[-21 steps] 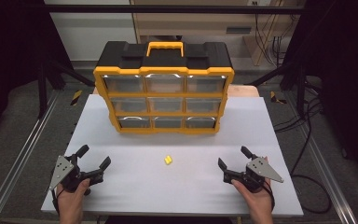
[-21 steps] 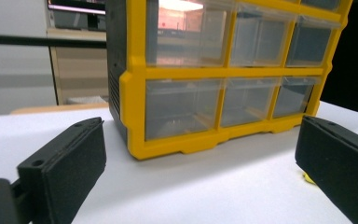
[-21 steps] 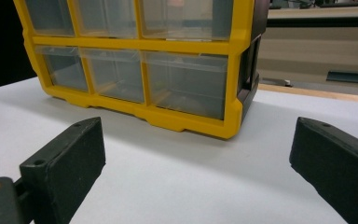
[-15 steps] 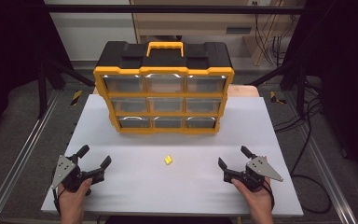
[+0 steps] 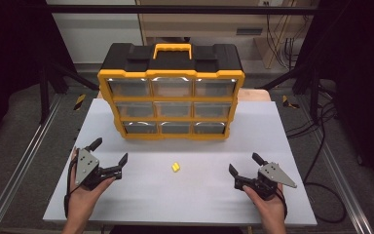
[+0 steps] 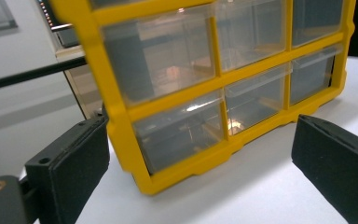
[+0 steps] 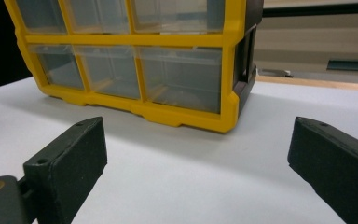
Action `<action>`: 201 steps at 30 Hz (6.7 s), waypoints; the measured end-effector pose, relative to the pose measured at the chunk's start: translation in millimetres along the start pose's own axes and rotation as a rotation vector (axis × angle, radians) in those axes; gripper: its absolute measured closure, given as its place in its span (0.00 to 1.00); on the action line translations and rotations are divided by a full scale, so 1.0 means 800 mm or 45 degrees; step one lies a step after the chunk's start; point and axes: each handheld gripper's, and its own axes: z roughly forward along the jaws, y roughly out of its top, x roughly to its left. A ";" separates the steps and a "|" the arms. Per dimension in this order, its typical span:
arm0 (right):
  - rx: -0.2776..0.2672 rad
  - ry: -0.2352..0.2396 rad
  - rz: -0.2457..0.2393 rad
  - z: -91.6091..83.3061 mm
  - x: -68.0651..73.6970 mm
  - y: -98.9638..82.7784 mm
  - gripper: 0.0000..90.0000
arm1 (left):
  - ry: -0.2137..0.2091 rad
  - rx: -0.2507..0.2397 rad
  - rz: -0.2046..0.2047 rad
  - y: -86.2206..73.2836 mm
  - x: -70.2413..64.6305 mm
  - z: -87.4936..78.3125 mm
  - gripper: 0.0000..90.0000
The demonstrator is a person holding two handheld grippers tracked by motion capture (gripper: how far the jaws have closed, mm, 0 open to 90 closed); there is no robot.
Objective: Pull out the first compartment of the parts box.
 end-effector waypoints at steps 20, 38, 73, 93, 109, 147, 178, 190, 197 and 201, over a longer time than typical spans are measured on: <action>0.022 0.038 -0.043 0.002 0.005 0.000 0.04 | 0.153 0.103 0.520 0.090 0.017 0.032 0.09; 0.027 0.031 -0.040 0.000 0.005 0.000 0.04 | 0.260 0.083 0.717 0.148 0.034 0.056 0.11; 0.022 0.051 -0.094 -0.001 0.009 0.002 0.03 | 0.410 0.055 0.967 0.152 0.047 0.068 0.35; 0.022 0.051 -0.091 -0.001 0.008 0.001 0.03 | 0.459 0.078 1.348 0.155 0.030 0.089 0.68; 0.025 0.049 -0.088 -0.001 0.008 0.001 0.03 | 0.515 0.114 1.507 0.146 0.032 0.106 0.78; 0.024 0.034 -0.070 -0.004 0.004 0.001 0.03 | 0.647 0.065 1.599 0.135 0.017 0.090 0.90; 0.011 0.036 -0.098 -0.005 0.003 0.002 0.03 | 0.652 0.034 1.548 0.129 0.001 0.052 0.90; 0.014 0.042 -0.100 -0.006 0.003 0.002 0.03 | 0.661 0.026 1.518 0.127 -0.007 0.043 0.89; 0.014 0.042 -0.091 -0.006 0.004 0.003 0.03 | 0.670 0.031 1.511 0.127 -0.011 0.038 0.89; 0.014 0.043 -0.095 -0.006 0.003 0.002 0.03 | 0.666 0.028 1.515 0.127 -0.013 0.033 0.89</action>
